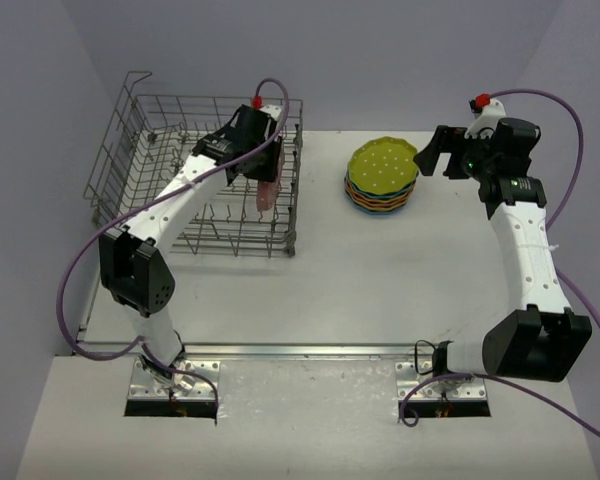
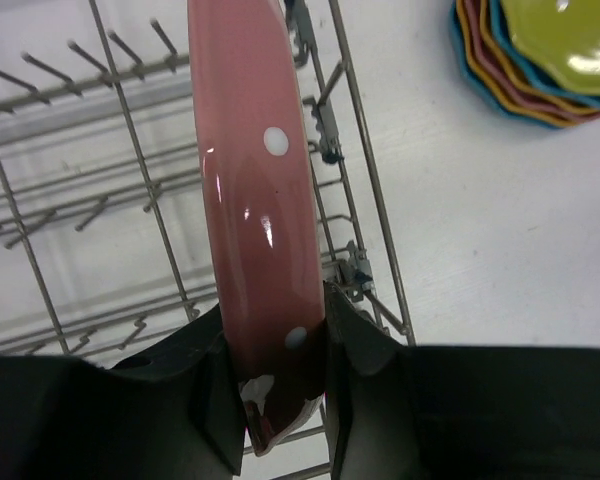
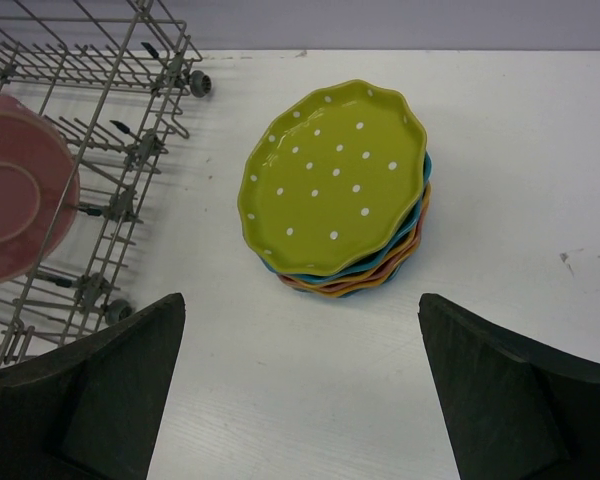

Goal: Unload the plates from the dish rack

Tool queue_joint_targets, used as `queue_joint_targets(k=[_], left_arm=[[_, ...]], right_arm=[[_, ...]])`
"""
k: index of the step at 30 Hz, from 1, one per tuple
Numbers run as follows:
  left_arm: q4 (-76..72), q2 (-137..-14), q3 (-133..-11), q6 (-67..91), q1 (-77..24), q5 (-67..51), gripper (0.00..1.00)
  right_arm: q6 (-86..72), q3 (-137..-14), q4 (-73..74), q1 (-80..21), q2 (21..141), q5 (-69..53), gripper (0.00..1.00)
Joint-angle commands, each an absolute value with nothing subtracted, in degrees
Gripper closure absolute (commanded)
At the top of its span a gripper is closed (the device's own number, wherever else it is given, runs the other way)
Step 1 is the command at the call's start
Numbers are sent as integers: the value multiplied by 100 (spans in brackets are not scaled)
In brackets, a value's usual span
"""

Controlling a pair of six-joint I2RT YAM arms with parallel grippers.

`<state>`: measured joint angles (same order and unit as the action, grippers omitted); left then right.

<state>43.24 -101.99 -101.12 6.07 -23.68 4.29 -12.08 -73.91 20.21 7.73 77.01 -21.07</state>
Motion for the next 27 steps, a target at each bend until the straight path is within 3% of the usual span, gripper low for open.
queue_joint_targets(k=[1,9,13,18,27], left_arm=[[3621,-9439,-10980,16,-2233,1163,100],[3056,-8952,-10584,-1292,-2501,1389,100],[2050,-8087,-9487,-3018,-3292,1967,100],[375,-6948,-7214,-5752,-4456,2538,100],[-236,-5941,-5590,-7961,-5462,2124,100]], right_arm=[[-1318,-7393,1908,747,7541,-2208,1],[-1425,-7622,2115,747,7607,-2530,1],[-1957,-7848,2276,747,7771,-3106,1],[-2766,-7761,2171,581,7945,-4186,1],[-3212,-7646,2135,-122,8543,-5529,1]])
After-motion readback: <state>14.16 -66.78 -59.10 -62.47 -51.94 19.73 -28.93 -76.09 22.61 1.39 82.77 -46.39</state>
